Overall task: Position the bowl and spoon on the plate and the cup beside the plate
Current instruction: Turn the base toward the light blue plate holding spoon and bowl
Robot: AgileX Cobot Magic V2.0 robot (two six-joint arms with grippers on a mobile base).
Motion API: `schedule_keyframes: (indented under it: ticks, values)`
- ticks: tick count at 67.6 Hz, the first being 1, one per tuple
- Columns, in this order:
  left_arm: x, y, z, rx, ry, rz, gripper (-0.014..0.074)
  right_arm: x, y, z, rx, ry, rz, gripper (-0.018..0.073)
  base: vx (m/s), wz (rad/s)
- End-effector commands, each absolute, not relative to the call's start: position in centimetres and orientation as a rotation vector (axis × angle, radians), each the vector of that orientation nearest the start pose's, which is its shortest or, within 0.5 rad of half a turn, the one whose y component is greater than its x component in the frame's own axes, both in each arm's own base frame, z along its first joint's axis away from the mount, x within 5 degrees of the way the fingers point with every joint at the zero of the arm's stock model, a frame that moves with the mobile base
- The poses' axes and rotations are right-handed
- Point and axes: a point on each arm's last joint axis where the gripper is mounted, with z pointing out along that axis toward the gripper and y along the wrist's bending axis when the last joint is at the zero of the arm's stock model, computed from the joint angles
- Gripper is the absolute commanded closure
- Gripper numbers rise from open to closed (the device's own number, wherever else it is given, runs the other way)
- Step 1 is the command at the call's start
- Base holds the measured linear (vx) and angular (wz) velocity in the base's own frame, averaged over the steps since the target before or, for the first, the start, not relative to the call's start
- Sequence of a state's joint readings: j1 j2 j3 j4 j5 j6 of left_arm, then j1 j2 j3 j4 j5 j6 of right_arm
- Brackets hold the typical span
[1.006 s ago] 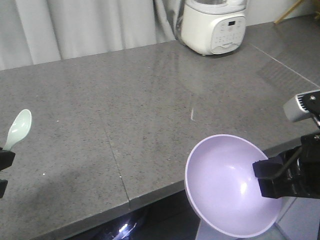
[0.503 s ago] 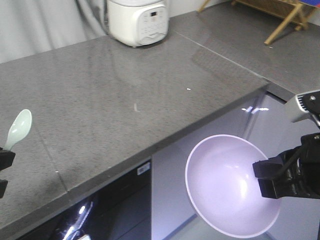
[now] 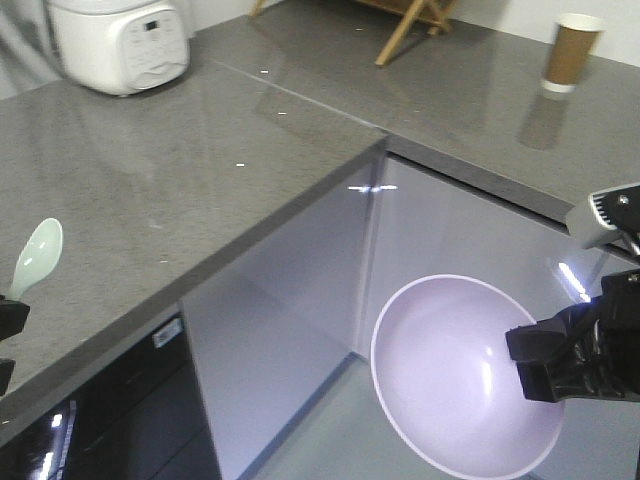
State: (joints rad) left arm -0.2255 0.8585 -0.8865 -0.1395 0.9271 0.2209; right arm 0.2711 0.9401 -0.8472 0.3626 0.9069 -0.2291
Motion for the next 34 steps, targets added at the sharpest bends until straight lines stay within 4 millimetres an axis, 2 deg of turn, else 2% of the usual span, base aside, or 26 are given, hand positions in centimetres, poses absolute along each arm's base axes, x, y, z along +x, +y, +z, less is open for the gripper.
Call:
schedule_keyframes:
  ticks: [1,34]
  values:
    - [14.82,-4.64,35.99,0.459,2.247,-0.2,0.0496,15.97,7.12,34.02,-0.438,2.333,0.477,0.056,-0.06,-0.52]
    - [14.82,-4.64,35.99,0.459,2.247,-0.2,0.0496,15.94,7.12,34.0,-0.439,2.337,0.479,0.056,-0.04,-0.48]
